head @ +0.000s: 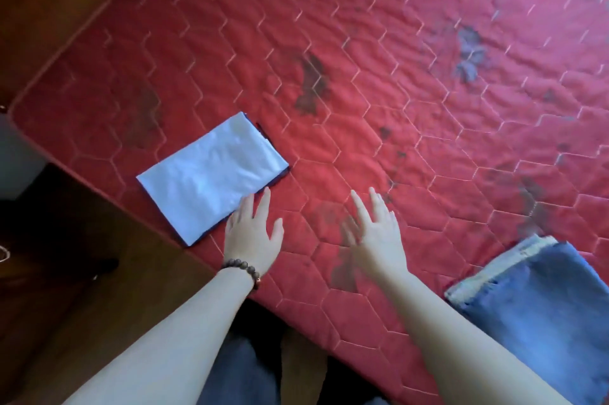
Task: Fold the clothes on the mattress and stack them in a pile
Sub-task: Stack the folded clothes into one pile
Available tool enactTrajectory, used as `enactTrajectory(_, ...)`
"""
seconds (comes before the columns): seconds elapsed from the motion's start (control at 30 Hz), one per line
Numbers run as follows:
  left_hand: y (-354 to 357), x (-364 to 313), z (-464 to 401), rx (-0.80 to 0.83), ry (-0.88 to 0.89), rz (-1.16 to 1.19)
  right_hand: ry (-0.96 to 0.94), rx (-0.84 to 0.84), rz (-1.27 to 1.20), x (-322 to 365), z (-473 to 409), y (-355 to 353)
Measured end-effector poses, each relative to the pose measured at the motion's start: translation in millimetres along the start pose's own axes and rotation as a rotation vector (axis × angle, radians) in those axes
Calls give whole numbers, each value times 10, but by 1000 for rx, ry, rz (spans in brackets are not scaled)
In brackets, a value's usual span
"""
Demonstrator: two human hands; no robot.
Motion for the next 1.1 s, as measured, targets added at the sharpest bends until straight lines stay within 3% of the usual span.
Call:
enactTrajectory(0.27,-410,1464,-804,-68,-223,46,-35,90,21,976,-1140,670)
enactTrajectory(0.6,-21,1830,-1228,-109,-592,455,-138,205,96,1258,-2292,1203)
enactTrajectory(0.77,36,1919,-1291,-229,-624,472,-164,180,167,1250,-2502,1389)
enactTrajectory(0.97,42,1955,-1318,-109,-650,598,-115,274,14,1226,-2488,1390)
enactTrajectory(1.1,76,1940,-1331,-22,-517,632,-92,296,-35,1085,-2443,1340)
Point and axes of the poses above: each hand's wrist, its own z-axis away from the middle knuckle, its own y-axis out of the palm, x = y × z, the point moved 4 cm from there along -z, towards the middle knuckle, and after that the axes turned 10 degrees about -y, right-handed, at the moved point
